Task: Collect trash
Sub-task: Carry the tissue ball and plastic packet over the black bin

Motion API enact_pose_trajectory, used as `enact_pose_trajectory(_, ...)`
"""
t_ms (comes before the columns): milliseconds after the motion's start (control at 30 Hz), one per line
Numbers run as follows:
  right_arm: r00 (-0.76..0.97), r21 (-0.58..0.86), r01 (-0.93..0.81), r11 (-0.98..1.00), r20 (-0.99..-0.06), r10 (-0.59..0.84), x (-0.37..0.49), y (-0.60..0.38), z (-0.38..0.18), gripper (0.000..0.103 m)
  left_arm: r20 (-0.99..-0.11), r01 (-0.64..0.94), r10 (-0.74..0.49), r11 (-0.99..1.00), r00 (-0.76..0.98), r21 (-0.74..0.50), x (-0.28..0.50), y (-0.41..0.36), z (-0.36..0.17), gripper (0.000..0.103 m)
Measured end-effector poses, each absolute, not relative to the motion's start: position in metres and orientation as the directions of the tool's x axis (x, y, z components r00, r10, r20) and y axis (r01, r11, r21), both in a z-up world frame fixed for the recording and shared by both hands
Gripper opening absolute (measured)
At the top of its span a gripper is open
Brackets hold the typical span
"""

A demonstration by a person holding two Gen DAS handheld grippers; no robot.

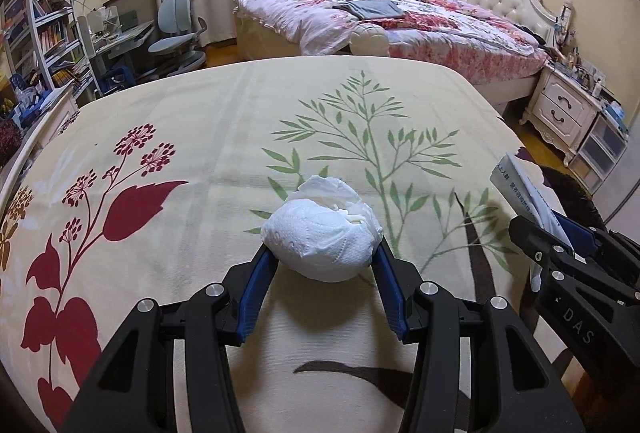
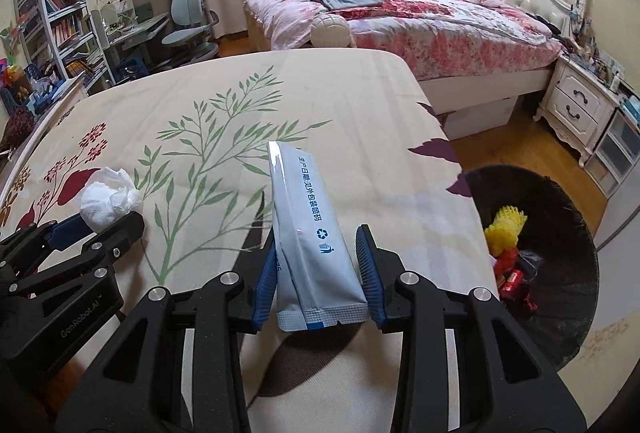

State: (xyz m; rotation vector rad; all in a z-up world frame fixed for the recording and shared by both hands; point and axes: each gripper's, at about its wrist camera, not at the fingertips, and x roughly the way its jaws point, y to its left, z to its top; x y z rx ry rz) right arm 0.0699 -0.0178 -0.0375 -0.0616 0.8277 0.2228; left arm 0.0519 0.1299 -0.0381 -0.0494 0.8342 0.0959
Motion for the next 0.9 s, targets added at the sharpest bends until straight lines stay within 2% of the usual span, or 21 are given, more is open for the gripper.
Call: enact_pose_trajectory(900,0.724,0.056,0.079,0.995,-0.690,-0.019,0.039,-0.160,-0.034,0.036,-0.700,0.155,-0.091,0.988,0.708,0.028,0.053,-0.016,-0.028,0.050)
